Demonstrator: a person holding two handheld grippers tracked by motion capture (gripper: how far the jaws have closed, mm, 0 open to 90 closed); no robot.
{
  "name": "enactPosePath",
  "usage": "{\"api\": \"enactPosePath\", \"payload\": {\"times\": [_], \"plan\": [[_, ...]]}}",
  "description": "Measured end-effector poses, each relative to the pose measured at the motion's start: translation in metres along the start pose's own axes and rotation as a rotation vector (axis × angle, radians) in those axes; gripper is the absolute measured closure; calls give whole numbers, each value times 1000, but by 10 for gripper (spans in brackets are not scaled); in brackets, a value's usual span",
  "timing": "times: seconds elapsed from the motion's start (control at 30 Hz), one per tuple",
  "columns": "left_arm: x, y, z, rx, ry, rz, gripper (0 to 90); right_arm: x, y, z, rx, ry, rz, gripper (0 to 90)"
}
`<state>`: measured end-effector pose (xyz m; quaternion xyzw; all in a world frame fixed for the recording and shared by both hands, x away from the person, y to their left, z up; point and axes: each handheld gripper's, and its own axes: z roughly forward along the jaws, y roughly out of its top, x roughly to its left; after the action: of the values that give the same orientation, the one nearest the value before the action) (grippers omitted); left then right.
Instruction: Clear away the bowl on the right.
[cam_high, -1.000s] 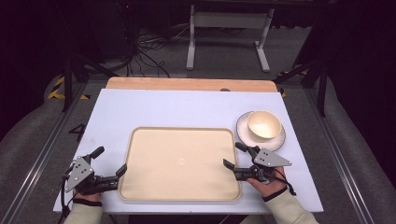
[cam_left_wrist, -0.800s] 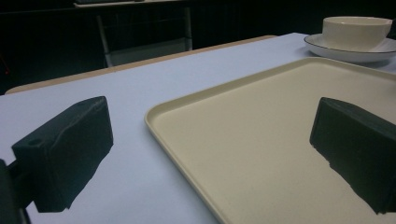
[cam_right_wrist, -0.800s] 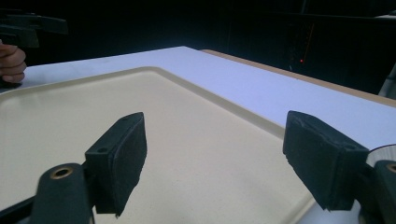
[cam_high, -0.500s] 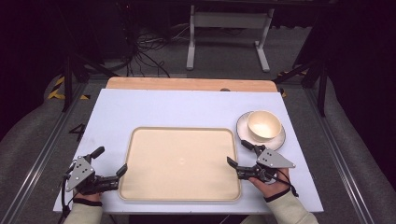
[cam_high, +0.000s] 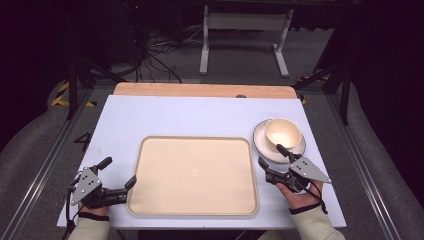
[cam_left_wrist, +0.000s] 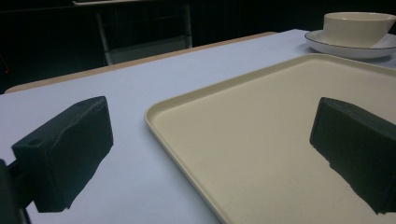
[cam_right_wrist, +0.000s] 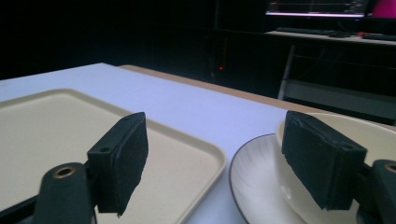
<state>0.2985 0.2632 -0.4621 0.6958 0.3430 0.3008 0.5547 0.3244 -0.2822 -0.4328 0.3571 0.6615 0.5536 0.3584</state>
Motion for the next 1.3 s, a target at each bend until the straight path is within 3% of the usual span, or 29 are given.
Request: {"api": "enactPosePath", "payload": {"times": [0.13,0.33,0.8,0.97,1.3], "plan": [[0,0,0,0,1,0,2,-6,1,-5,-25,-85,19,236],[0,0,0,2,-1,2,2,-12,2,-9,-32,-167,39,240],[0,0,0,1,-4,4,2,-40,-6,-18,49,-379,88,216],[0,0,0,0,-4,4,2,-43,-6,-20,43,-397,85,203],[0,0,0,1,-4,5,2,-47,-3,-17,43,-388,107,230]]}}
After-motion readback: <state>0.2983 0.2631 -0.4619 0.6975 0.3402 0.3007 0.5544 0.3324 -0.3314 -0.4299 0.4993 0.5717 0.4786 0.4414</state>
